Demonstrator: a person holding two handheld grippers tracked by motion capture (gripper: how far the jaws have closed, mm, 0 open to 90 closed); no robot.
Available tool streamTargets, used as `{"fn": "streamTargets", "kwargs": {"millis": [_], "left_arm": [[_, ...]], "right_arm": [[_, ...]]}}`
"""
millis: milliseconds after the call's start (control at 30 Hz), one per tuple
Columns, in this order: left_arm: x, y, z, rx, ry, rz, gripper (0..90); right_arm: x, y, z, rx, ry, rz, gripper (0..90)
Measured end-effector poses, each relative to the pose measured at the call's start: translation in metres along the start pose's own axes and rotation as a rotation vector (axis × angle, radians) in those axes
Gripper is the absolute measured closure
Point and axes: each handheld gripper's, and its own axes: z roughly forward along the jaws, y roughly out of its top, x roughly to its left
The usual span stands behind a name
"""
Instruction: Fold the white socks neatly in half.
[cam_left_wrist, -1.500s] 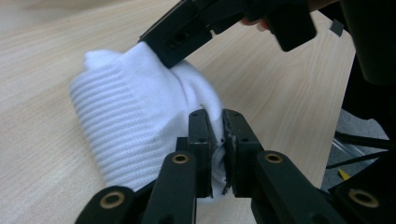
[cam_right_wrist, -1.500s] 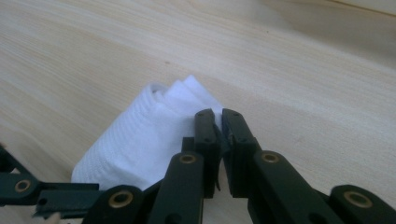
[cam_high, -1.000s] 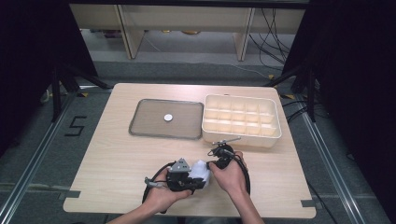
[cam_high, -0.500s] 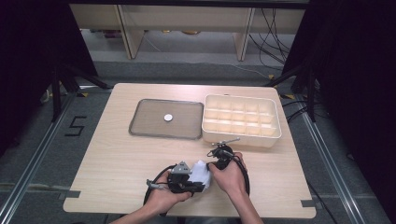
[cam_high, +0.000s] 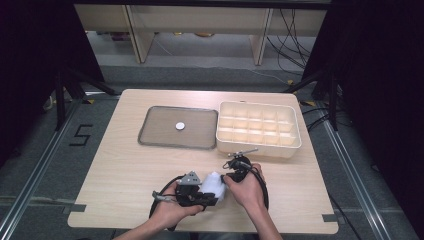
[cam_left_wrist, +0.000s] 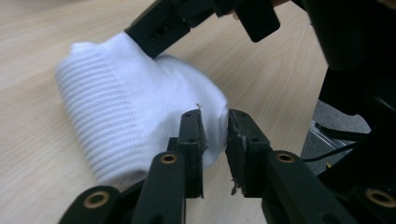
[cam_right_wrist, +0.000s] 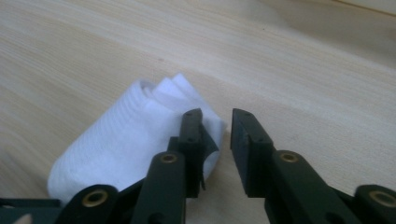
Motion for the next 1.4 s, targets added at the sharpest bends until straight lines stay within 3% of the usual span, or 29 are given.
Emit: {"fn": "streamTargets", "kwargs": {"millis": [33,100,267,433,467,567,733,767,867,933,1033,1167,1300,1400], "left_arm": [[0.000,0.000,-0.005,-0.004,0.007,0.002,72.0],[0.002,0.001,-0.013,-0.020,0.007,-0.011,68.3],[0.012,0.000,-0.029,-0.050,0.028,-0.042,60.7],[0.024,-0.001,-0.039,-0.070,0.064,-0.067,54.5],[0.026,-0.001,-0.041,-0.064,0.054,-0.072,53.3],[0.030,-0.001,-0.045,-0.074,0.080,-0.089,51.4],[0.036,-0.002,-0.049,-0.082,0.081,-0.106,48.7],[0.036,-0.003,-0.050,-0.086,0.090,-0.108,48.2],[0.038,-0.004,-0.049,-0.083,0.080,-0.118,47.7],[0.037,-0.005,-0.050,-0.074,0.096,-0.120,47.3],[0.039,-0.007,-0.048,-0.079,0.079,-0.130,47.1],[0.041,-0.008,-0.048,-0.073,0.080,-0.137,46.8],[0.044,-0.007,-0.049,-0.075,0.076,-0.137,46.7],[0.046,-0.006,-0.050,-0.090,0.097,-0.140,46.4]], "right_arm": [[0.001,0.000,-0.001,0.006,-0.001,0.022,69.8],[-0.002,0.000,-0.001,-0.020,-0.001,-0.006,66.6],[-0.002,0.000,-0.007,-0.036,0.005,0.012,61.8],[-0.001,0.002,-0.012,-0.052,0.018,0.041,58.1],[-0.003,0.002,-0.012,-0.057,0.018,0.020,57.2],[-0.002,0.003,-0.013,-0.054,0.021,0.026,55.8],[0.000,0.005,-0.018,-0.053,0.044,0.037,53.2],[0.005,0.007,-0.022,-0.032,0.038,0.076,52.5],[0.006,0.008,-0.022,-0.031,0.050,0.074,50.3],[0.004,0.007,-0.021,-0.045,0.068,0.040,48.7],[0.006,0.006,-0.018,-0.019,0.072,0.079,46.0],[0.003,0.003,-0.015,-0.012,0.080,0.073,43.8],[0.004,0.004,-0.015,-0.001,0.110,0.103,42.6],[0.004,0.005,-0.014,-0.007,0.094,0.095,40.8]]}}
